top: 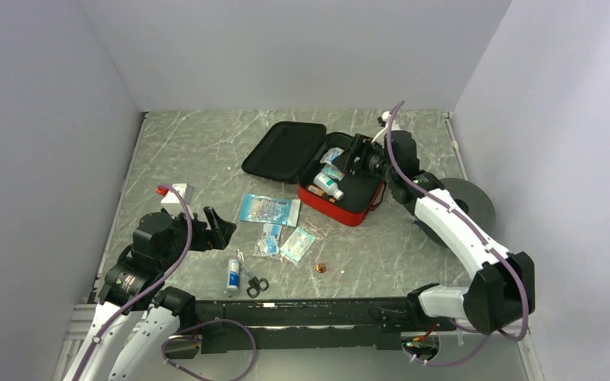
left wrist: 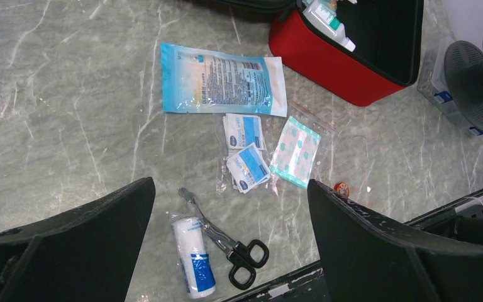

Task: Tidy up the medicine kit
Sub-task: Place the medical item at the medicine box, then pick up the medical item at the center of the board.

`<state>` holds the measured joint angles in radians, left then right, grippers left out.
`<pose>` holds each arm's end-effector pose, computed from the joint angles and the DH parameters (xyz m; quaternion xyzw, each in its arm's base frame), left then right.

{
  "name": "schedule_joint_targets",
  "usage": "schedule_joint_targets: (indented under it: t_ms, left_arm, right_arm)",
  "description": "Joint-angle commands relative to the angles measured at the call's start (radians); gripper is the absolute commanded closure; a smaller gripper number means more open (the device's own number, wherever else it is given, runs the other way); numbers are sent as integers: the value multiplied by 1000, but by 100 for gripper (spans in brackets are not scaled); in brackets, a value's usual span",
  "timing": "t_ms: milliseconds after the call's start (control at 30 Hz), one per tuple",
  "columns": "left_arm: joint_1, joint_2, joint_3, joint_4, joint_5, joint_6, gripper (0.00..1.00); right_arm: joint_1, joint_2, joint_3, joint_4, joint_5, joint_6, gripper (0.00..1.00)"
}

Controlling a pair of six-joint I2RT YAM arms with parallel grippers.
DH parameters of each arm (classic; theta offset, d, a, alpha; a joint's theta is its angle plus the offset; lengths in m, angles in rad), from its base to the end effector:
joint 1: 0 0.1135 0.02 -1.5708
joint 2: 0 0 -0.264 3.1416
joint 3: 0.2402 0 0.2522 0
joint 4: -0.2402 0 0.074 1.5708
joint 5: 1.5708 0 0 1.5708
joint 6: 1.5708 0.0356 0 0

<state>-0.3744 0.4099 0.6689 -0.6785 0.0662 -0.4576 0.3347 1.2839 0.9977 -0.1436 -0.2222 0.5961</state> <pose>0.0916 -0.0385 0.2948 -0.0169 0.8384 -0.2453 0.4865 0.2771 0.1047 0.3098 0.0497 0.8371 0.3243 0.4378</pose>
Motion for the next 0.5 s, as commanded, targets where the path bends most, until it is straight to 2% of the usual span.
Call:
schedule_joint_targets:
  t_ms: [0,200,467]
  left_arm:
    - [2,6,31,22,0,4,1]
    - [2,12,32,22,0,4,1]
    - [2,11,31,22,0,2,1]
  right_arm:
    - [91,-72,61,-94,95,-95,32]
    - [225,-99,68,-134,168,-144,31]
    - [363,-39,86,-131,215,-179,29]
